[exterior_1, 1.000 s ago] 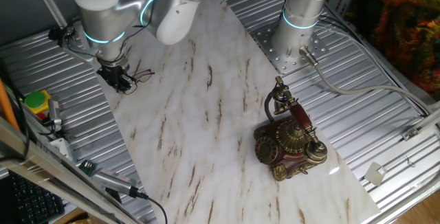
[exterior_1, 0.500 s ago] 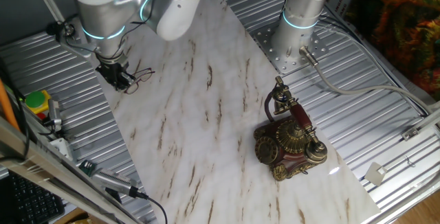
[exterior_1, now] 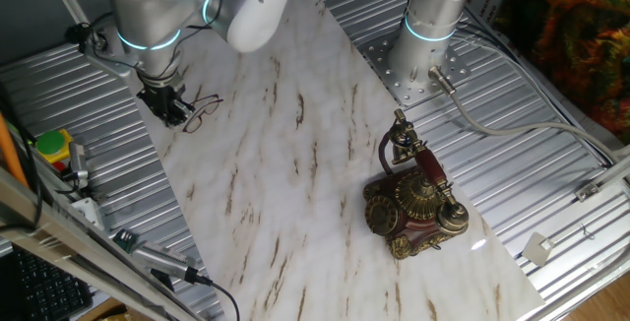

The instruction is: Unfold the leg of the glasses (with one hand)

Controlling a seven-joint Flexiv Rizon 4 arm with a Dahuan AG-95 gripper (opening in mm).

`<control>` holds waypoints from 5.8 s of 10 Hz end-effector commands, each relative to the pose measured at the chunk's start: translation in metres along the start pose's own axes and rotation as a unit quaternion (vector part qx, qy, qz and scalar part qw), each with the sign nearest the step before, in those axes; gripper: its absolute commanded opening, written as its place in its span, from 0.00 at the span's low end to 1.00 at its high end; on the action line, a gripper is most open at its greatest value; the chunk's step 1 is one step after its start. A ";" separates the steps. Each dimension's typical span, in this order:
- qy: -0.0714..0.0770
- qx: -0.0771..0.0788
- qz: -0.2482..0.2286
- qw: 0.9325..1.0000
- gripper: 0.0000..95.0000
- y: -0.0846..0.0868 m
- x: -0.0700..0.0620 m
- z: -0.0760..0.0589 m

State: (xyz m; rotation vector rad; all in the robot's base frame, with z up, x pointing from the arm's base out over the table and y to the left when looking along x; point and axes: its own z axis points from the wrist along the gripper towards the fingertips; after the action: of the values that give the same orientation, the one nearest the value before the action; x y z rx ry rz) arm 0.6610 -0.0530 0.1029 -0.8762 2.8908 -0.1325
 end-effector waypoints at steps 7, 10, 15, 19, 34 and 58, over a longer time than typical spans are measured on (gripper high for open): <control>-0.006 0.001 0.008 1.000 0.00 0.007 -0.002 -0.026; -0.006 -0.001 0.011 1.000 0.00 0.010 -0.003 -0.037; -0.006 -0.004 0.016 1.000 0.00 0.015 -0.007 -0.056; -0.007 -0.005 0.016 1.000 0.00 0.012 -0.014 -0.073; -0.122 0.056 0.031 0.990 0.00 0.018 -0.034 -0.095; -0.203 0.078 0.032 0.976 0.00 0.001 -0.053 -0.071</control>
State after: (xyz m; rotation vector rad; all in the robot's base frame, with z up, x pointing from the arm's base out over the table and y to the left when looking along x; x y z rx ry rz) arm 0.6941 -0.0198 0.1775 -0.6861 2.4836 -0.1532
